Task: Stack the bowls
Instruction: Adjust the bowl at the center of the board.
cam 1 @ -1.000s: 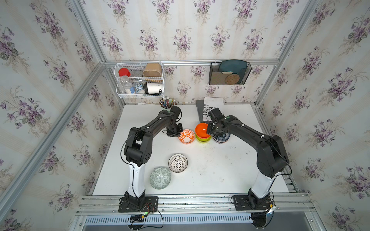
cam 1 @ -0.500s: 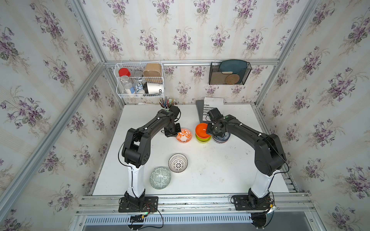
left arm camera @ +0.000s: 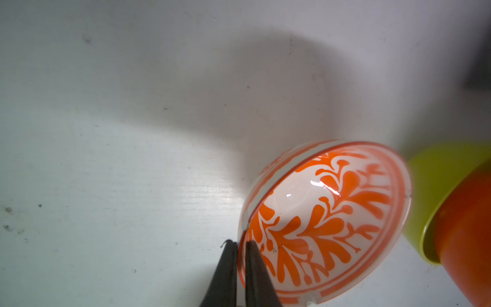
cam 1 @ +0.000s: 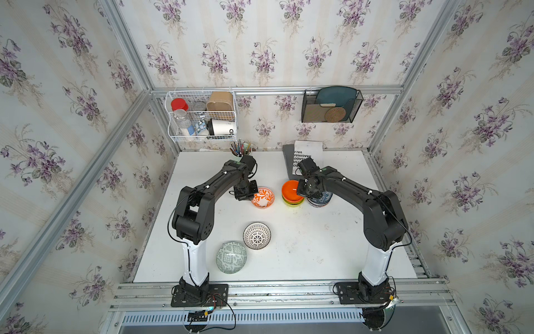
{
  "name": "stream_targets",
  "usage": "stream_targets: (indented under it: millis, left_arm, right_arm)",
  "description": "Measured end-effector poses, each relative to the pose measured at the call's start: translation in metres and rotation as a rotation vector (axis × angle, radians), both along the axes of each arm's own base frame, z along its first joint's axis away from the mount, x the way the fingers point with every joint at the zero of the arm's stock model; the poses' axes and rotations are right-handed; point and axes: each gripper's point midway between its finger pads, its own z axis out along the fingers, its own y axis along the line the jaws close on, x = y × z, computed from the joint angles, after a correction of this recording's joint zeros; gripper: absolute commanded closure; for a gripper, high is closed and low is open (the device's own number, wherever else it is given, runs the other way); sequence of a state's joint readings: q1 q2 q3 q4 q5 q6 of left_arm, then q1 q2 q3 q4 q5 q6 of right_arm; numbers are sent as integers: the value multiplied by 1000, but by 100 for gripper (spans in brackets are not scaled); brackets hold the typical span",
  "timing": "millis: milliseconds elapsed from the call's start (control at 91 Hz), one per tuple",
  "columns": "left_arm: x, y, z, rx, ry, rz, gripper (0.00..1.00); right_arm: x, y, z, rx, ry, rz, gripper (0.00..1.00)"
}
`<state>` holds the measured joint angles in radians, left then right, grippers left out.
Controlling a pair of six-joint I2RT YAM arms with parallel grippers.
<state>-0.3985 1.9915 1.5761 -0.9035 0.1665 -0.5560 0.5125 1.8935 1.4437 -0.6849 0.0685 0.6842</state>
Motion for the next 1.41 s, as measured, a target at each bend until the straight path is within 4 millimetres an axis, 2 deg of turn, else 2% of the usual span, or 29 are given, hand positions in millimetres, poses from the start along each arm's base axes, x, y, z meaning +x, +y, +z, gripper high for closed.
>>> stream_targets:
  millis: [55,154,275,582,736,923,1011,1110,1220,1297,1406]
  left_arm:
    - [0,-1,0,-8,1,1,69]
    - [1,-2,3,-20,-7,3,61]
    - [2,-2,4,-26,-12,5,57]
    - [7,-3,19,-44,-47,8,53]
    - [13,-5,42,-67,-93,10,46]
    - [15,-13,74,-125,-142,24,23]
    - [14,-30,84,-160,-150,8,20]
    - [10,-50,89,-182,-141,-18,20]
    - [1,-63,90,-195,-121,-37,19]
    - [-2,-63,87,-194,-107,-26,19]
    - [-11,-57,84,-179,-93,-23,19]
  right_arm:
    - [-1,1,1,-2,0,3,100]
    - [-1,2,3,-3,0,5,89]
    - [-2,3,4,-6,1,8,76]
    - [-1,5,10,3,-9,11,71]
    - [3,8,35,29,-55,12,69]
    - [5,8,77,65,-142,9,63]
    - [-4,0,95,79,-186,0,61]
    - [-18,-14,108,109,-236,-16,51]
    - [-35,-25,105,125,-242,-20,44]
    - [-47,-24,103,168,-252,1,32]
    - [-66,-21,90,239,-264,36,30]
